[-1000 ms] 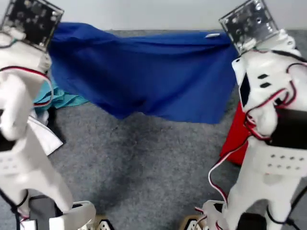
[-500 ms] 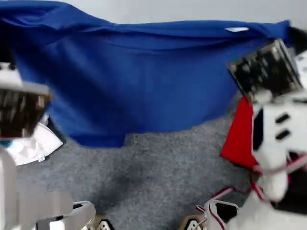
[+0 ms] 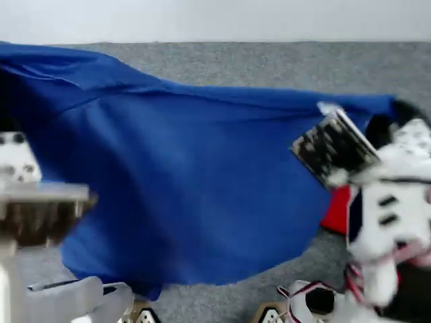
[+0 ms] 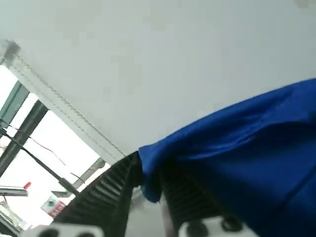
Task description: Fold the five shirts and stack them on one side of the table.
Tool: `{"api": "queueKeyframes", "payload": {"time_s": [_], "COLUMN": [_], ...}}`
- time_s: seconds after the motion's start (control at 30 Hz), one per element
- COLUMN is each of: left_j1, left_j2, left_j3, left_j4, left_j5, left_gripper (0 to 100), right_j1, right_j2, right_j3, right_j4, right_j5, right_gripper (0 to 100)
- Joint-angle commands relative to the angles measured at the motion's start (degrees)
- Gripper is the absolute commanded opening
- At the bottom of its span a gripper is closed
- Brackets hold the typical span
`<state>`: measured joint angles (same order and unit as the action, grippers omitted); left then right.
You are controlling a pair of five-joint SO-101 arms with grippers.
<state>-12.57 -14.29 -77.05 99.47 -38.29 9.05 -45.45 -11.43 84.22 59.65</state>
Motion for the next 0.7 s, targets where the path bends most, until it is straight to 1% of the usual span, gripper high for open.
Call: {"api": "queueKeyframes", "payload": {"time_s": [0.0,0.1,0.2,0.3,0.4,0.53,0.67], "left_j1": [-0.26,0.35,2.11,2.37,2.37,2.37,2.29], "left_j2": [0.53,0.97,0.88,0.88,0.88,2.37,9.14], "left_j3": [14.46,28.26,45.05,59.82,70.99,79.34,79.16], "left_j4": [1.05,-0.09,-5.36,-15.38,-26.99,-38.07,-43.78], "left_j5": [-0.62,-0.62,-0.62,-0.62,-0.62,-0.53,-0.53], "left_gripper": [1,1,1,1,1,1,1], "right_j1": [-2.68,-5.23,-5.85,-6.11,-6.29,-6.02,-5.93], "right_j2": [2.07,2.95,4.44,7.34,11.47,18.42,25.27], "right_j3": [11.25,22.24,31.21,37.19,39.12,39.03,38.95], "right_j4": [-0.22,-6.29,-15.78,-26.24,-33.71,-43.74,-54.64], "right_j5": [0.97,0.97,0.97,0.97,0.97,1.05,1.32], "right_gripper": [1.0,1.0,1.0,1.0,1.0,1.0,1.0]}}
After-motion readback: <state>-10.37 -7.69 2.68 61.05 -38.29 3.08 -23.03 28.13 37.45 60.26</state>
